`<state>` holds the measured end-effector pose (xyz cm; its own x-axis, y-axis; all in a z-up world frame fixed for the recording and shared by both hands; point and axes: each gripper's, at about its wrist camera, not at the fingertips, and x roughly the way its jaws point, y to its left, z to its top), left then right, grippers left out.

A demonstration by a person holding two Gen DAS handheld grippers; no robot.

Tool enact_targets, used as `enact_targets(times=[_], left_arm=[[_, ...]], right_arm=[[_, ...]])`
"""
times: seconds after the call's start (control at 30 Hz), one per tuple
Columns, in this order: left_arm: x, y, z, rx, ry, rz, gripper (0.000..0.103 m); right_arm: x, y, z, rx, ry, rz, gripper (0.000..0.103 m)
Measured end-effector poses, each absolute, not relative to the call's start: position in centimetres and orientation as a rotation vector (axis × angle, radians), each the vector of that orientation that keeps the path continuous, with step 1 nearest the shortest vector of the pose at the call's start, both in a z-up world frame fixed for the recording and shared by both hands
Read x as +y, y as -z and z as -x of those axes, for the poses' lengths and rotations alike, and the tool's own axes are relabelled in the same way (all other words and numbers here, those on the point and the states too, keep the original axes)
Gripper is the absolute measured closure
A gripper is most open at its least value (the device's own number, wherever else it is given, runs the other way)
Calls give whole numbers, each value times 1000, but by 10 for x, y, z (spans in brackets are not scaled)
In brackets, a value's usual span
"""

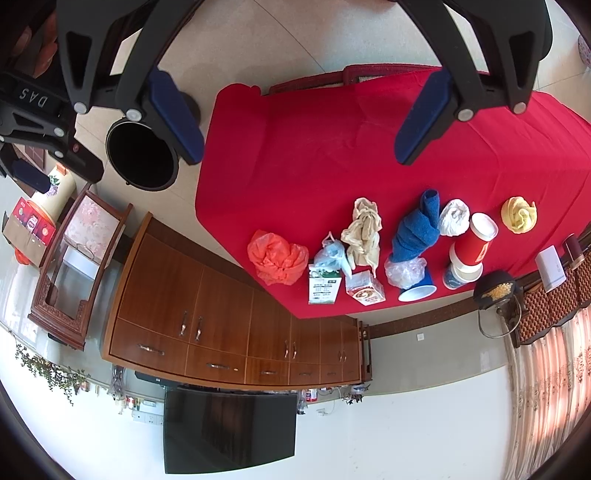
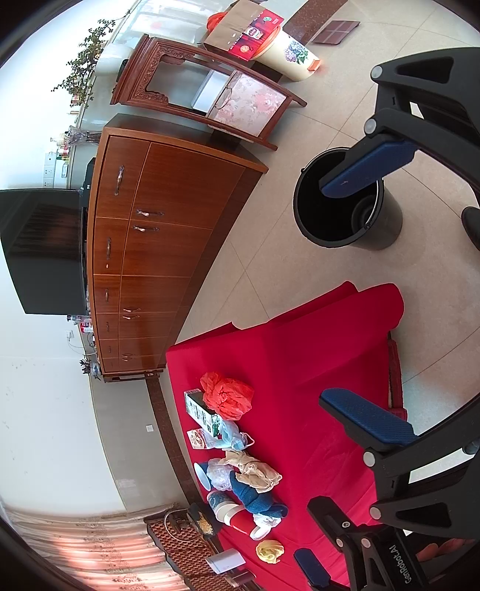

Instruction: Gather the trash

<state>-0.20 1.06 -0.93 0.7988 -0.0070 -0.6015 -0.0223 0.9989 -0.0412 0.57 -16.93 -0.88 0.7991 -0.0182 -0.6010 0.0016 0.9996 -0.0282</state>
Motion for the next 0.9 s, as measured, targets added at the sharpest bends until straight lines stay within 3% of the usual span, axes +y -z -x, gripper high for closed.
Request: enact_targets(times=[0.9], left_arm=[[9,9,1,652,-9,43,0]], right_arm=[[-168,12,-6,646,10,27,0]])
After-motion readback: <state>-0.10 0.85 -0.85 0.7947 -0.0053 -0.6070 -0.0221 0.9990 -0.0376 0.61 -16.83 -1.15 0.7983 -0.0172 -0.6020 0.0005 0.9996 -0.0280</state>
